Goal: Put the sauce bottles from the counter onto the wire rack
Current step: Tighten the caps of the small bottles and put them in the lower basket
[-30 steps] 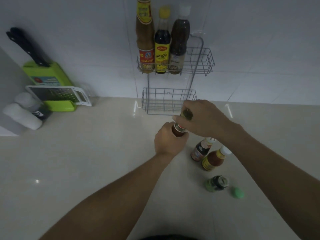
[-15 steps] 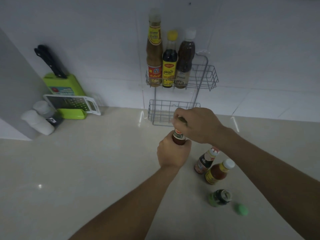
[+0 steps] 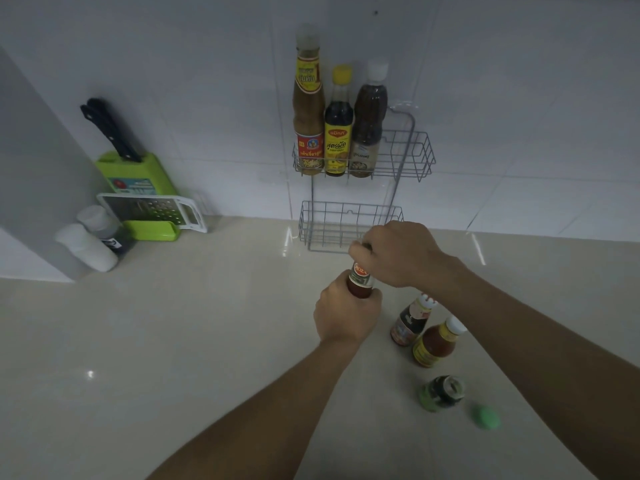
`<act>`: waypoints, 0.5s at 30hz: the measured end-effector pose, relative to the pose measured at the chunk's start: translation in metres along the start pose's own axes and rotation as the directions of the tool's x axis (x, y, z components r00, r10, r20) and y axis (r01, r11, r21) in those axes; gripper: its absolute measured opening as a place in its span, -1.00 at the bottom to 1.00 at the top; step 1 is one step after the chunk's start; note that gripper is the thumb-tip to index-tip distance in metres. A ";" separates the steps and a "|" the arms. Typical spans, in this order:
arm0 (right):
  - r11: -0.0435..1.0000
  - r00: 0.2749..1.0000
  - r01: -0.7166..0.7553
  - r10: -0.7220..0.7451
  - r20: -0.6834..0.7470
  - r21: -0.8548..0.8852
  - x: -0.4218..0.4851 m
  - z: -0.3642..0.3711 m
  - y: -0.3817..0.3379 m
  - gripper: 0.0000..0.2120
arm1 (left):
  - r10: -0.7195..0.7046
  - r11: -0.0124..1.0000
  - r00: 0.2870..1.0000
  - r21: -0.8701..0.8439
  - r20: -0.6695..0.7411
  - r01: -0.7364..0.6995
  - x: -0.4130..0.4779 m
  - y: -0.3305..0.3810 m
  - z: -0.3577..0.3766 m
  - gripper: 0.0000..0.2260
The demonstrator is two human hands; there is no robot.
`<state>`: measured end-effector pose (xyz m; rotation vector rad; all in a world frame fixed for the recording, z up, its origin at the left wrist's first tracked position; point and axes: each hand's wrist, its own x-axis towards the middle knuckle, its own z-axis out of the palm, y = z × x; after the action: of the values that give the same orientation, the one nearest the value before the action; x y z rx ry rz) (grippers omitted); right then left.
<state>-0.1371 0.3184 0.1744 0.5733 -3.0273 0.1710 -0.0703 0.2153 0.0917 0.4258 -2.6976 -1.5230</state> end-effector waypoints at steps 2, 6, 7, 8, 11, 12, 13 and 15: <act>0.999 0.997 -0.009 0.006 0.079 0.036 0.003 -0.003 0.001 -0.45 | -0.020 1.000 1.000 -0.019 0.023 0.020 -0.002 -0.003 0.000 -0.83; 0.973 0.984 0.116 -0.140 0.110 0.198 0.001 -0.008 0.004 -0.51 | -0.052 0.997 0.996 -0.058 0.079 0.056 0.000 0.000 -0.003 -0.84; 0.974 0.988 0.118 -0.135 0.077 0.193 0.000 -0.006 0.004 -0.54 | -0.043 0.998 0.997 -0.041 0.067 0.046 0.000 0.001 -0.003 -0.84; 0.982 0.993 0.104 -0.111 0.037 0.161 -0.001 -0.003 0.003 -0.55 | -0.030 0.999 0.998 -0.015 0.046 0.031 0.001 0.001 -0.003 -0.82; 0.998 1.000 0.025 -0.025 -0.001 0.054 -0.002 0.002 0.002 -0.52 | 0.004 1.000 1.000 0.020 0.011 -0.004 0.000 0.000 -0.002 -0.81; 0.998 1.000 0.025 -0.026 0.011 0.051 -0.002 0.001 0.002 -0.49 | 0.004 1.000 1.000 0.012 0.015 -0.004 -0.001 0.000 -0.002 -0.81; 0.997 0.999 0.044 -0.045 0.019 0.059 -0.002 -0.001 0.003 -0.45 | 0.001 1.000 1.000 -0.001 0.021 -0.001 -0.001 -0.001 -0.003 -0.81; 0.991 0.993 0.116 -0.116 -0.007 0.066 -0.001 -0.005 0.005 -0.42 | -0.002 0.999 1.000 -0.035 0.025 0.003 0.001 0.000 -0.003 -0.82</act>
<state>-0.1378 0.3243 0.1792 0.7519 -2.9840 0.2678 -0.0712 0.2127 0.0936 0.4125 -2.6852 -1.5841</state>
